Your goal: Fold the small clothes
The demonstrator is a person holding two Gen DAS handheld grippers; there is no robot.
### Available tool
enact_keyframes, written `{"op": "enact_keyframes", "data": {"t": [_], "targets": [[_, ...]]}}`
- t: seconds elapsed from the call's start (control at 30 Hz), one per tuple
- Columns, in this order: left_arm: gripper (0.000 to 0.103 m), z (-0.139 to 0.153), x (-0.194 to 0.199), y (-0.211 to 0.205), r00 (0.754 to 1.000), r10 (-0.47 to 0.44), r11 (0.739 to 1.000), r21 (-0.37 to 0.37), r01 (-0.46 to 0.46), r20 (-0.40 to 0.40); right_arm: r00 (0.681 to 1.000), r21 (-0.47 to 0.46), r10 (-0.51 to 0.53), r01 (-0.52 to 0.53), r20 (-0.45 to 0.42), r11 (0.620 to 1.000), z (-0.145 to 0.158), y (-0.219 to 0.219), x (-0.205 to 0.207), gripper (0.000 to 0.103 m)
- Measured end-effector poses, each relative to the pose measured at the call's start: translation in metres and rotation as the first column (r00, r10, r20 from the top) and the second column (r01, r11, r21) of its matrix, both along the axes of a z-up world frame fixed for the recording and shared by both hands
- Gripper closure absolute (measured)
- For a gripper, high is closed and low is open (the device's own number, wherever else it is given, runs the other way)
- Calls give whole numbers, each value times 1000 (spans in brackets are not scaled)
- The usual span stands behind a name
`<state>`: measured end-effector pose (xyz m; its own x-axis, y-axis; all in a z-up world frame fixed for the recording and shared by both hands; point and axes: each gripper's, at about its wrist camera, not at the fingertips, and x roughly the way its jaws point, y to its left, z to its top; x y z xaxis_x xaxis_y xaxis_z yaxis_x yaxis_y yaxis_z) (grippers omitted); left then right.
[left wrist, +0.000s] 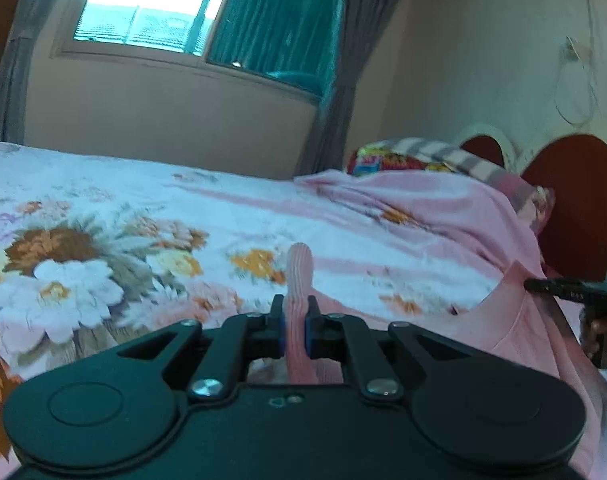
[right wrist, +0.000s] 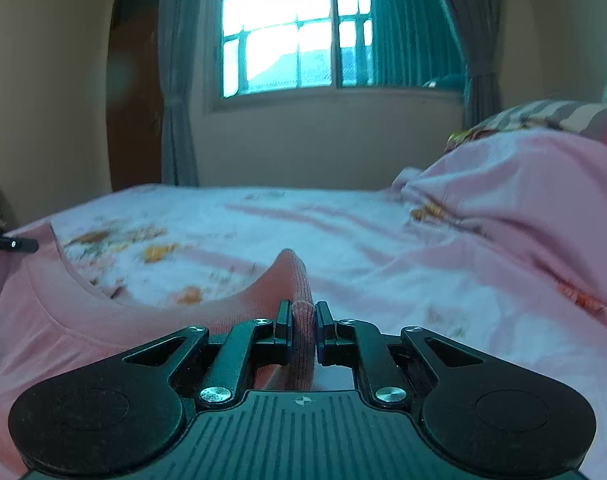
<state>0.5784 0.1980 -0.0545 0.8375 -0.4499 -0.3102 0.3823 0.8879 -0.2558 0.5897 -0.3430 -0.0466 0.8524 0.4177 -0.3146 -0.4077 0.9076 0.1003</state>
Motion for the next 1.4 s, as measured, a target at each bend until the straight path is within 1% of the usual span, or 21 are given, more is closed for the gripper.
{"op": "enact_keyframes", "data": {"t": [0.13,0.2,0.27,0.3,0.33,0.37,0.4,0.57,0.67,0.73,0.8,0.87,0.93,0.97,1.0,1.07,1.1,1.13,1.2,1.33,1.4], "targets": [[99,-7,22,-7,998,56,998,-1,-56,-23,996,23,-77,78,-39,997,-8,-3,20,93],[93,-21,39,-19,989,93,990,116,-79,-116,985,-6,-94,94,-142,996,-23,0,37,92],[85,-39,57,-30,959,153,968,230,-97,-240,965,-83,-115,98,-237,992,-42,9,48,91],[79,-38,57,-30,960,160,968,226,-107,-231,957,-83,-119,101,-263,991,-48,8,50,85],[52,-34,54,-29,959,186,963,234,-135,-214,957,-64,-143,131,-252,989,-45,3,47,65],[36,-29,49,-26,953,235,950,252,-184,-189,954,-53,-182,174,-237,983,-40,-2,42,57],[33,-25,40,-21,949,271,939,261,-224,-158,954,-41,-209,205,-215,978,-34,-8,35,53],[35,8,-31,-8,959,270,950,186,-251,-85,983,-65,-162,157,-82,985,1,-9,-36,53],[36,17,-77,-46,970,233,940,272,-205,-76,995,-65,-65,60,-80,996,8,25,-80,54],[49,17,-93,-82,973,229,911,361,-201,-36,996,-74,19,-25,-91,997,5,56,-105,62],[47,16,-98,-114,988,141,946,303,-116,-62,994,-93,57,-66,-89,994,2,89,-118,62],[48,11,-96,-149,992,99,957,279,-74,-77,989,-52,99,-105,-110,993,0,114,-122,67],[41,-1,-89,-178,994,67,942,333,-36,-84,988,-101,90,-103,-128,990,-9,135,-119,67],[40,-15,-79,-189,987,93,917,398,-33,-134,984,-162,48,-76,-172,984,-18,141,-109,67],[31,-30,-68,-191,976,120,904,427,-31,-182,974,-173,11,-51,-225,984,-27,139,-101,67],[29,-31,-66,-167,969,120,949,311,-48,-218,968,-105,-16,-11,-250,994,-26,116,-99,67],[29,-27,-71,-156,967,145,944,323,-72,-210,968,-137,-75,42,-241,990,-21,105,-104,67],[30,-23,-79,-147,967,189,917,384,-111,-172,968,-169,-110,73,-224,983,-19,95,-111,67],[32,-16,-102,-122,964,234,881,446,-156,-123,967,-145,-127,96,-222,985,-14,63,-129,67],[32,-1,-165,-59,961,272,894,384,-232,-51,957,3,-177,182,-228,983,-4,-3,-174,67],[33,-2,-178,-34,959,273,914,330,-234,-78,952,71,-154,179,-266,981,-9,-21,-183,66]]}}
